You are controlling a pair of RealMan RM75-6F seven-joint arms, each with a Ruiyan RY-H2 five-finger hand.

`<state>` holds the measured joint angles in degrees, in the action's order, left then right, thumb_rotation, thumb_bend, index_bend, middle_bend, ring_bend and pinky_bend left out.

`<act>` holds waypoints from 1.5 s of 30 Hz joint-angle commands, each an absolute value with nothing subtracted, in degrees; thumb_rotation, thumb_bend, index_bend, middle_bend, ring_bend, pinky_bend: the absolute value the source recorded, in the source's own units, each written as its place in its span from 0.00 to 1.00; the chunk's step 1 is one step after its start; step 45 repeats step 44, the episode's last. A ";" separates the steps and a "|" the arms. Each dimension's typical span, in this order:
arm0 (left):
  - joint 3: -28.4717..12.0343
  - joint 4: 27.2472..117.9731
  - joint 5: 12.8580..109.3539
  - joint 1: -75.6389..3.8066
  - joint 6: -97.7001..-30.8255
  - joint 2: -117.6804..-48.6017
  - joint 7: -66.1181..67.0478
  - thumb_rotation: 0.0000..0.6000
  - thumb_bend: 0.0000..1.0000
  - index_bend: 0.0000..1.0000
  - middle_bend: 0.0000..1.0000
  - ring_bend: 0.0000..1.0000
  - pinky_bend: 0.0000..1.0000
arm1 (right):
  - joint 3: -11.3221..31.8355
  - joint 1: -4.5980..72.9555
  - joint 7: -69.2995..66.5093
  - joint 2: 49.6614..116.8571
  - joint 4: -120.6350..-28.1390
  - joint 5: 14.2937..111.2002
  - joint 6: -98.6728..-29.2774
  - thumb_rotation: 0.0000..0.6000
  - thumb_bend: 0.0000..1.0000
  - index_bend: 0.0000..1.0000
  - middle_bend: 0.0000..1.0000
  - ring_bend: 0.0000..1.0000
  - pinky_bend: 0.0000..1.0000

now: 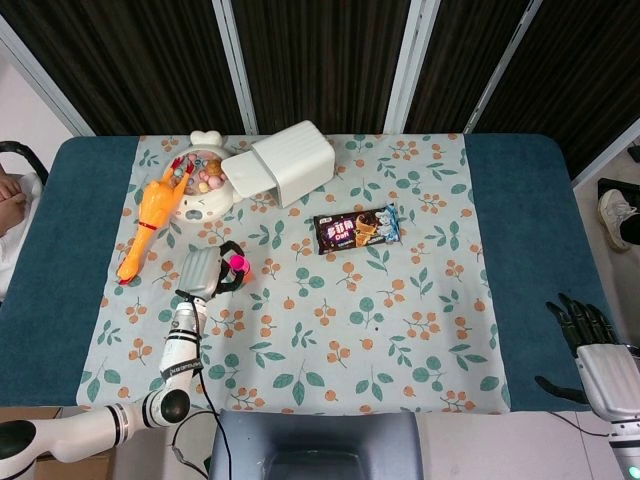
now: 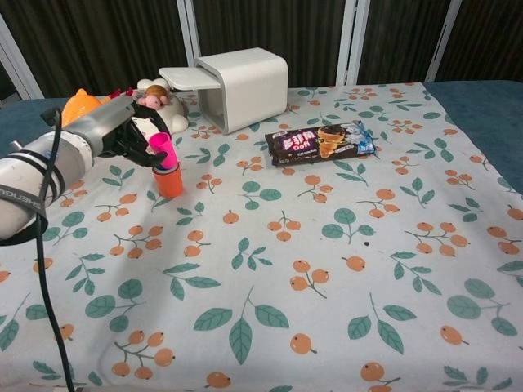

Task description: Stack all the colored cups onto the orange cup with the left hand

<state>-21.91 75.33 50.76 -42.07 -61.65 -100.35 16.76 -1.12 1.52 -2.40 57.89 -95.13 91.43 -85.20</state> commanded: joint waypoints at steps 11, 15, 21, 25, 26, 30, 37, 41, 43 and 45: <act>-20.69 73.93 48.77 -42.56 -59.57 -100.26 18.11 1.00 0.38 0.25 1.00 1.00 1.00 | -1.12 1.45 -2.14 57.99 -95.05 91.46 -85.24 1.00 0.21 0.00 0.00 0.00 0.00; -20.52 74.31 47.96 -42.65 -59.09 -99.84 18.98 1.00 0.38 0.03 1.00 1.00 1.00 | -1.11 1.46 -1.98 58.02 -95.07 91.44 -85.19 1.00 0.20 0.00 0.00 0.00 0.00; -16.88 82.75 56.30 -37.62 -62.78 -93.16 13.39 1.00 0.35 0.00 1.00 1.00 1.00 | -1.26 1.28 -1.91 57.97 -95.04 91.60 -85.40 1.00 0.21 0.00 0.00 0.00 0.00; -7.84 91.49 69.30 -29.39 -66.77 -83.05 3.44 1.00 0.36 0.00 0.68 0.78 0.93 | -1.17 1.17 -1.12 58.17 -94.93 91.26 -85.41 1.00 0.21 0.00 0.00 0.00 0.00; -5.18 92.48 72.72 -27.43 -68.08 -80.53 1.36 1.00 0.37 0.00 0.49 0.57 0.79 | -1.16 1.20 -0.59 58.32 -94.94 91.16 -85.27 1.00 0.20 0.00 0.00 0.00 0.00; 5.22 89.27 87.85 -17.54 -81.43 -73.73 -4.12 1.00 0.38 0.00 0.10 0.09 0.22 | -1.39 1.58 1.86 59.19 -95.18 90.95 -84.01 1.00 0.20 0.00 0.00 0.00 0.00; 9.23 81.57 95.22 -10.20 -92.24 -73.26 -6.60 1.00 0.38 0.00 0.00 0.00 0.09 | -1.37 2.23 5.39 61.06 -95.43 90.77 -82.71 1.00 0.21 0.00 0.00 0.00 0.00; 8.41 81.57 93.97 -9.61 -91.12 -72.98 -5.17 1.00 0.38 0.00 0.00 0.00 0.09 | -1.43 2.16 6.44 61.54 -95.29 90.82 -82.83 1.00 0.20 0.00 0.00 0.00 0.00; 8.30 82.01 93.56 -9.68 -89.80 -72.67 -5.10 1.00 0.38 0.00 0.00 0.00 0.09 | -1.32 2.17 6.52 61.66 -95.26 90.69 -82.89 1.00 0.21 0.00 0.00 0.00 0.00; 8.23 82.29 93.48 -9.72 -89.22 -72.49 -4.93 1.00 0.38 0.00 0.00 0.00 0.09 | -1.36 2.16 6.44 61.67 -95.25 90.79 -82.96 1.00 0.21 0.00 0.00 0.00 0.00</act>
